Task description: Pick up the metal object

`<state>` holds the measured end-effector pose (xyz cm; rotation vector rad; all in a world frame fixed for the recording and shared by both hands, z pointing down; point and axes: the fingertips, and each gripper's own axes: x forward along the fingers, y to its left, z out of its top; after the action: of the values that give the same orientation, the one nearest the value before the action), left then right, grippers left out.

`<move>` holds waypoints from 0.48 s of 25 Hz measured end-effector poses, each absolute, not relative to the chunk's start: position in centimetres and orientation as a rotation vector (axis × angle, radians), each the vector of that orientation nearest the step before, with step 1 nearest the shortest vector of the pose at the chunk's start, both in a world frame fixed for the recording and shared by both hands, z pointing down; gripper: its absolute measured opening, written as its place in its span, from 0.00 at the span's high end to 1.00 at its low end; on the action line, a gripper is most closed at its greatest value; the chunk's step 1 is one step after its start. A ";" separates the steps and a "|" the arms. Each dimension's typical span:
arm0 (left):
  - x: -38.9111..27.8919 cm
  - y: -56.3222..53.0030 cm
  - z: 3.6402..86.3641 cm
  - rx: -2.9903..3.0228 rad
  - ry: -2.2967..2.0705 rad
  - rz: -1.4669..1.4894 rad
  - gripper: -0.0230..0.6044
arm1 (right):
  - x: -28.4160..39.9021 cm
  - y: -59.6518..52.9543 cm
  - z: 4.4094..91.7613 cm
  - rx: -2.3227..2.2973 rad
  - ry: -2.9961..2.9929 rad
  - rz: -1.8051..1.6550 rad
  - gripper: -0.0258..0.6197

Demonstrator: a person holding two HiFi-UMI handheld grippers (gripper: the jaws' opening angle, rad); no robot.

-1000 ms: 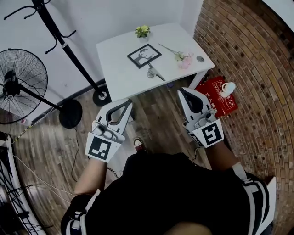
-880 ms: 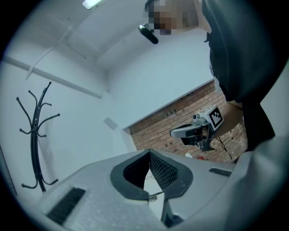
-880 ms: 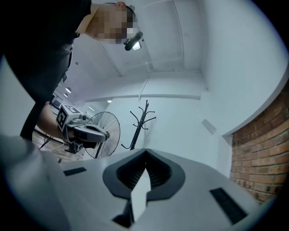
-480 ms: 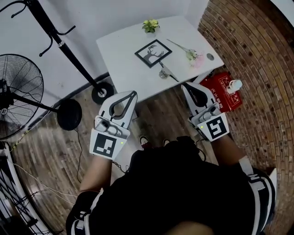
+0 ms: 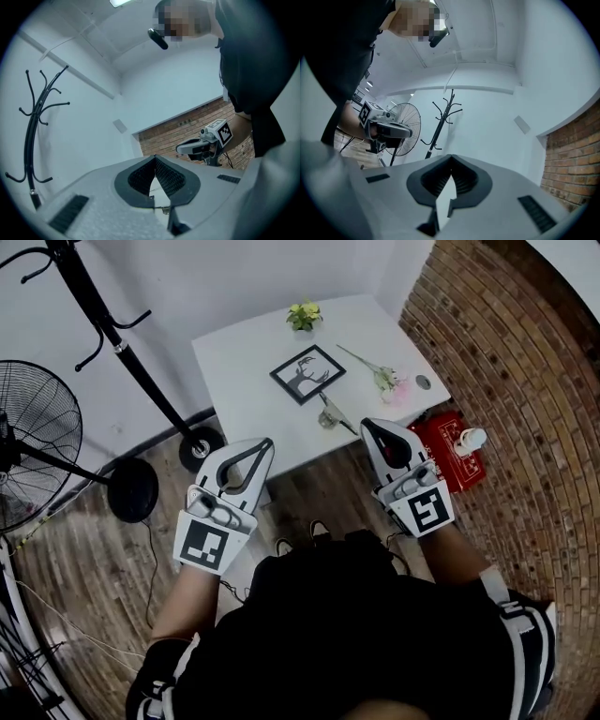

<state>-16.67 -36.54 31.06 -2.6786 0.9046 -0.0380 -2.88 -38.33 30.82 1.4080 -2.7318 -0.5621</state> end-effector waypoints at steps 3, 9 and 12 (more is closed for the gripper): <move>-16.3 -37.6 30.6 -2.674 0.913 -0.027 0.95 | -2.6 -39.4 30.7 1.397 -2.745 -0.572 0.96; -14.4 -39.5 30.2 -2.663 0.909 -0.035 0.95 | -1.0 -41.6 31.2 1.384 -2.786 -0.526 0.85; -13.9 -40.2 30.1 -2.652 0.916 -0.054 0.95 | -1.0 -42.4 31.5 1.334 -2.817 -0.518 0.80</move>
<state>-13.87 -40.23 30.12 -2.6516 0.9160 -0.0537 -1.03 -42.42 31.55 1.3339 -2.8169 -0.5182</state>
